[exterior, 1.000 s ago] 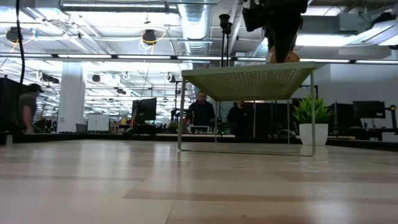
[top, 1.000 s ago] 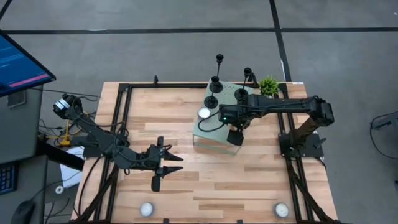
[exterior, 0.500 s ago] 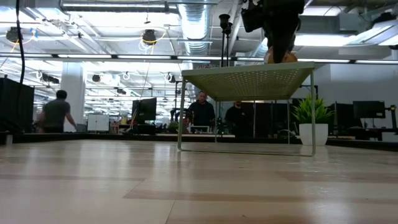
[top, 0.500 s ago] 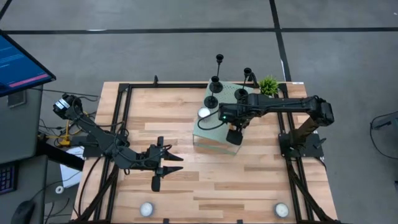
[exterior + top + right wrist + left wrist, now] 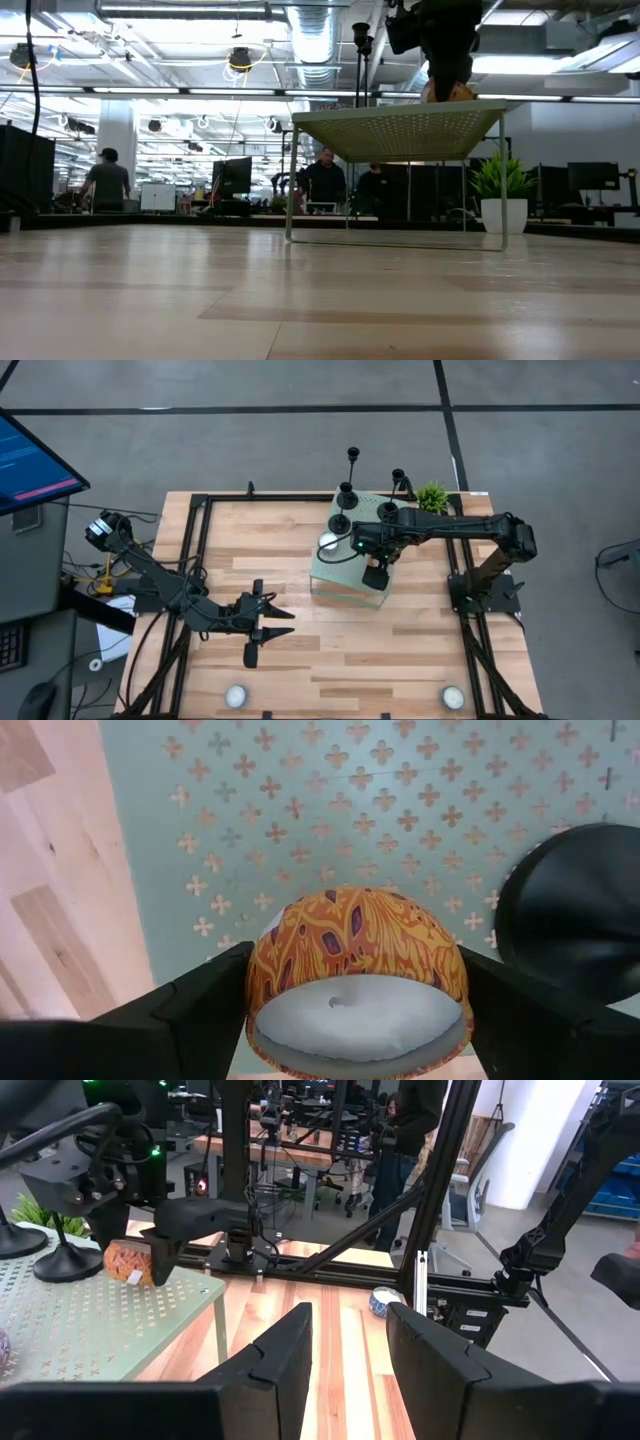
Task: Pick & Place candle stick holders
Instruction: Put the orange patterned scented candle on the shelf
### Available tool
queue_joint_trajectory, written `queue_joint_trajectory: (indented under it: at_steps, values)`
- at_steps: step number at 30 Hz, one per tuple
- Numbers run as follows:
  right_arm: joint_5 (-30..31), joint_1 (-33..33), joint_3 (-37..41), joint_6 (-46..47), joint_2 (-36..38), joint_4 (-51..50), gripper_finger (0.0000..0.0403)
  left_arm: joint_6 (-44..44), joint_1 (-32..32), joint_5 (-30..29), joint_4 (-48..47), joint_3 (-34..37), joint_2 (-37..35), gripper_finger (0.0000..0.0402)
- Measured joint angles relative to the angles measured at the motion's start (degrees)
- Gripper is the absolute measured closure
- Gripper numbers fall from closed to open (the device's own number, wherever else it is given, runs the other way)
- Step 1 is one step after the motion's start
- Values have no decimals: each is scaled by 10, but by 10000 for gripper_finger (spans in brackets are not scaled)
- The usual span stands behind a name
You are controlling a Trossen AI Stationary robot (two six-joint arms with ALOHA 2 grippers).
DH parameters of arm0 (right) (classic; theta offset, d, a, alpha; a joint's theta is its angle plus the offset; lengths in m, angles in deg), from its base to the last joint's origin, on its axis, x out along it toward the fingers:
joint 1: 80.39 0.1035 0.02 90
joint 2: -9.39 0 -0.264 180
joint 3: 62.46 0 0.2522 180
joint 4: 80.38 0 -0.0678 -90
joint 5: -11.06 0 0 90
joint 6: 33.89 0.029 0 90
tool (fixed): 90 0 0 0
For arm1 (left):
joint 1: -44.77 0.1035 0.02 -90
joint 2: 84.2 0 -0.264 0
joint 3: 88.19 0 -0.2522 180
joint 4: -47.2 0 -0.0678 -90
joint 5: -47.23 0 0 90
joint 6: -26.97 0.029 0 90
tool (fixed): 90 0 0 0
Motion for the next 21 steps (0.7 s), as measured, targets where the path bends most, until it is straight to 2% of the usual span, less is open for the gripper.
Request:
queue_joint_trajectory:
  at_steps: [21]
  values:
    - [9, -6, 0, 0, 0, 0, 90, 0, 0, 0, 0, 0, 0, 271]
